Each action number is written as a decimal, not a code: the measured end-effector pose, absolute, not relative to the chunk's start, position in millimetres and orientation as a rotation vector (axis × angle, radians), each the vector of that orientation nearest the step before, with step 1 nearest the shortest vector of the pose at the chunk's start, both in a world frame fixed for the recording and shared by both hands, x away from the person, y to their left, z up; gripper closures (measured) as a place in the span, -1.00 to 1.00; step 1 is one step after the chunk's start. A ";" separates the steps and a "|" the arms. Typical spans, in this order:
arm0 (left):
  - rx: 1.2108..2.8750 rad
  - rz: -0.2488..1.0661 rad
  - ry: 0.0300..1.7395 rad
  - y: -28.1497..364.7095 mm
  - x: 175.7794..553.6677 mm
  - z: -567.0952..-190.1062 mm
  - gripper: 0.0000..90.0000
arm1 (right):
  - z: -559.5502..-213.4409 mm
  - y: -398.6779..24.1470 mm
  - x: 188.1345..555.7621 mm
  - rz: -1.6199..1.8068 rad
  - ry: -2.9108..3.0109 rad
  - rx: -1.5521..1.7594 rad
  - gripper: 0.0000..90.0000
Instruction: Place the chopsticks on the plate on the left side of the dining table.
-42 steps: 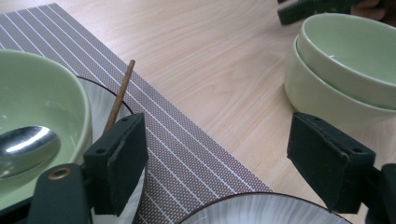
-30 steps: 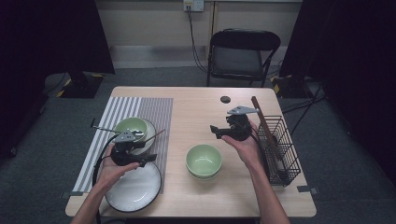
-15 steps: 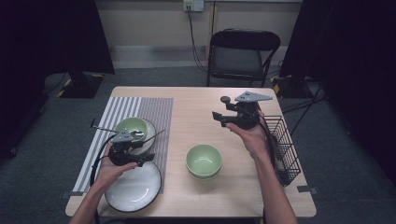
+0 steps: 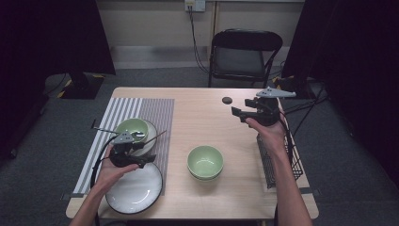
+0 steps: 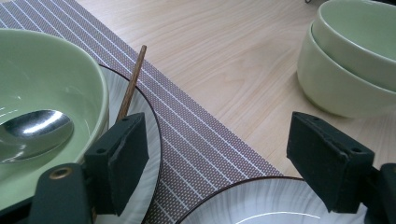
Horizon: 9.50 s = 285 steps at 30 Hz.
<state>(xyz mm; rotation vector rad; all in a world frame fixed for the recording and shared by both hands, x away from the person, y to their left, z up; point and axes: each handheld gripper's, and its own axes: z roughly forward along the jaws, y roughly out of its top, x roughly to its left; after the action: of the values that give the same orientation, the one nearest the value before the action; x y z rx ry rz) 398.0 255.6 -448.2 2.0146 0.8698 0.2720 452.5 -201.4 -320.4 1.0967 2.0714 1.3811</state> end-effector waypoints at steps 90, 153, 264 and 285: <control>2.012 0.281 0.870 252.0 398.8 -446.0 -0.47 | -358.1 -266.6 439.5 1.241 2.049 1.265 0.79; 2.007 0.256 0.858 250.5 398.2 -444.0 -0.47 | -303.1 -247.3 441.3 1.492 1.936 1.064 0.85; 1.754 0.231 0.609 220.8 402.1 -383.6 0.50 | -303.2 -0.7 428.0 1.948 2.237 0.598 0.88; 1.747 0.190 0.563 220.6 398.2 -379.5 0.89 | -306.3 -0.8 431.3 1.937 2.265 0.586 0.68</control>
<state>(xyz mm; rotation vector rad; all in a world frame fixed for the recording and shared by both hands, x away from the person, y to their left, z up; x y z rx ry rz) 398.2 220.6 -379.5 1.7468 0.5632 0.1904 431.3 -0.8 -306.3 0.5860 2.2646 1.9366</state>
